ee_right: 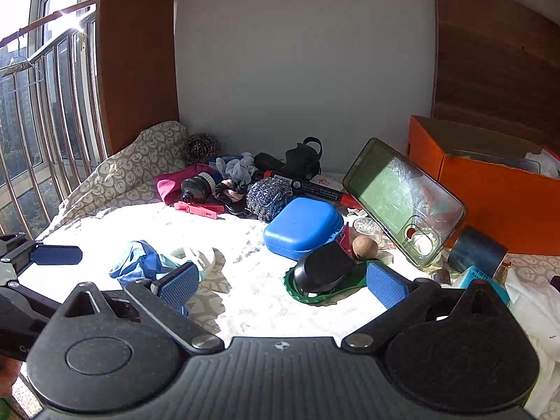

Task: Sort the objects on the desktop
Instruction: 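Move both tools back toward the blue glove and teal clothespin, then grasp the blue rubber glove with the left tool while the right tool grasps the teal clothespin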

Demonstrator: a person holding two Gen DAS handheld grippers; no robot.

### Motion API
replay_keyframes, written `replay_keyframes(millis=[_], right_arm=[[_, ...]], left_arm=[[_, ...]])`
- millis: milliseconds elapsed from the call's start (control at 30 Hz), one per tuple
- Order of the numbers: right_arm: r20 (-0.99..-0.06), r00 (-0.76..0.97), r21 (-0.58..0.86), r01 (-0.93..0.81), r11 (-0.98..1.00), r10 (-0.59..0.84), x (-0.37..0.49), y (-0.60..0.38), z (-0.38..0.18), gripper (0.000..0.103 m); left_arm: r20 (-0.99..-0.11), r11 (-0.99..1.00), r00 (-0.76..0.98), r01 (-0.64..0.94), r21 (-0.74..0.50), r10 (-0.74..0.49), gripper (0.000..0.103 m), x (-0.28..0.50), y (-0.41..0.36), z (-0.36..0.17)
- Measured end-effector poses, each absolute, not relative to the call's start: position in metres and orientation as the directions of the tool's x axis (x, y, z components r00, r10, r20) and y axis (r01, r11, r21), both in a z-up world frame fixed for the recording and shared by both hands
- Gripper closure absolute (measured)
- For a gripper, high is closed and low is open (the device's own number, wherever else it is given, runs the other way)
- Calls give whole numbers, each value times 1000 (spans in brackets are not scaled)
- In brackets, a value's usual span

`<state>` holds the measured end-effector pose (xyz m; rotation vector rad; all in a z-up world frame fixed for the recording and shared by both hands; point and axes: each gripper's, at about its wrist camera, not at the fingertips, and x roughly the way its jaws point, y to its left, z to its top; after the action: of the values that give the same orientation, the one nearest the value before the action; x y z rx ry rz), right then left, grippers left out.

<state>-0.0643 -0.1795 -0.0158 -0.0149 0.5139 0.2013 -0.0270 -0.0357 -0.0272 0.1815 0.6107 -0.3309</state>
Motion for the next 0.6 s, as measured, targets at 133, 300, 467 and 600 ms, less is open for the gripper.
replay_keyframes(millis=[133,300,467,600], right_arm=[[-498,840,48,-221,974,215,-60,-178,-19,0],[-475,829,74,-297,952,296,-55,-171,-22,0],[-455,766,106,-459,882,454,-39,-149,-25,3],[-480,727,58,-533,844,492,-24,-126,-27,21]], left_arm=[[-615,940,747,340,27,-253,0,-9,-31,-41],[-602,964,771,266,6,-209,2,-2,6,-44],[-566,968,810,238,78,-153,2,1,33,-41],[-547,965,820,252,78,-170,0,0,30,-38]])
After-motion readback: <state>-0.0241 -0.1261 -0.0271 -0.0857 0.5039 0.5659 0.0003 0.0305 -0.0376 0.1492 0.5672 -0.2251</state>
